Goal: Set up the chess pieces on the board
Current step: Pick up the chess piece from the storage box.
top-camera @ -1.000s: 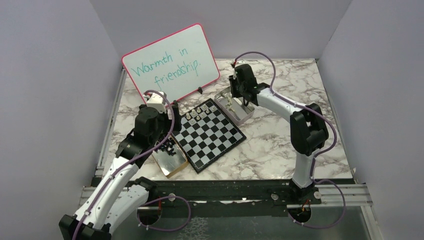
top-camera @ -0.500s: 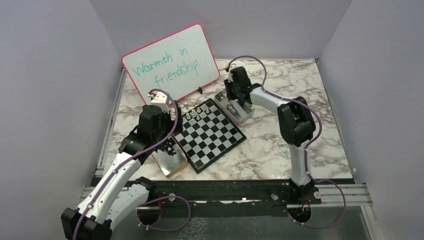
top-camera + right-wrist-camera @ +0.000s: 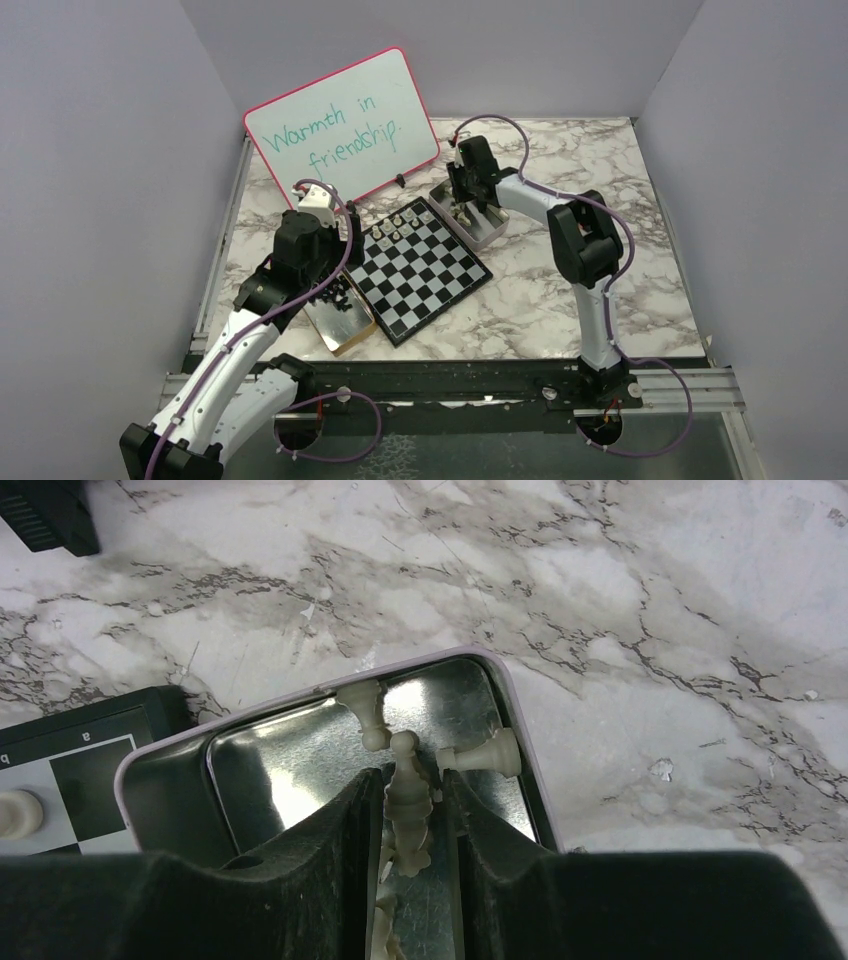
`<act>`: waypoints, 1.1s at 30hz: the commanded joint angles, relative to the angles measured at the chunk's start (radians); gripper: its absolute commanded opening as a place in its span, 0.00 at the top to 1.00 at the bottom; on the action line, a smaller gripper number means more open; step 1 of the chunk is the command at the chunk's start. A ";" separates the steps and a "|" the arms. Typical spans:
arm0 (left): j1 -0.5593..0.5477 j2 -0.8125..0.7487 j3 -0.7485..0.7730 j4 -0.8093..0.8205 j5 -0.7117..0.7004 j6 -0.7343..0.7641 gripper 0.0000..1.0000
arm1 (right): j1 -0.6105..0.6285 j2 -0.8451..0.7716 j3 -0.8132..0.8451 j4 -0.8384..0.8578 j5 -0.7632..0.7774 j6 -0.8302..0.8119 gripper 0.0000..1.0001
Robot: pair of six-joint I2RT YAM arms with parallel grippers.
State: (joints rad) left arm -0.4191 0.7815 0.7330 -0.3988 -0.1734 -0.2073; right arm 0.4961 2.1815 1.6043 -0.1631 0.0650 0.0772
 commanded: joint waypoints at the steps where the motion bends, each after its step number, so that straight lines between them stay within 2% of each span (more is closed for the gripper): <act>1: -0.001 -0.017 0.005 0.012 -0.014 0.011 0.01 | 0.002 0.034 0.037 -0.020 -0.018 0.003 0.66; 6: -0.002 -0.019 0.006 0.014 -0.014 0.010 0.01 | 0.002 0.053 0.048 -0.033 -0.021 -0.003 0.66; 10: -0.001 -0.020 0.008 0.015 -0.011 0.006 0.02 | 0.002 0.044 0.047 -0.033 -0.016 -0.009 0.75; 15: -0.001 -0.012 0.013 0.016 0.014 -0.019 0.05 | 0.002 -0.022 0.016 -0.007 -0.044 -0.041 0.81; 20: -0.001 0.008 0.034 0.014 0.041 -0.088 0.08 | 0.002 -0.157 -0.068 0.054 -0.091 -0.083 0.81; 26: -0.001 0.048 0.058 0.028 0.145 -0.170 0.10 | 0.002 -0.286 -0.216 0.178 -0.133 -0.175 0.82; 33: -0.001 0.123 0.134 0.048 0.285 -0.250 0.18 | 0.002 -0.454 -0.431 0.390 -0.336 -0.284 0.84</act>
State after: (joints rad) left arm -0.4191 0.8646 0.7799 -0.3908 -0.0158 -0.3855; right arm 0.4961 1.8137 1.2697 0.0715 -0.1108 -0.1200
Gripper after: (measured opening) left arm 0.849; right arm 0.230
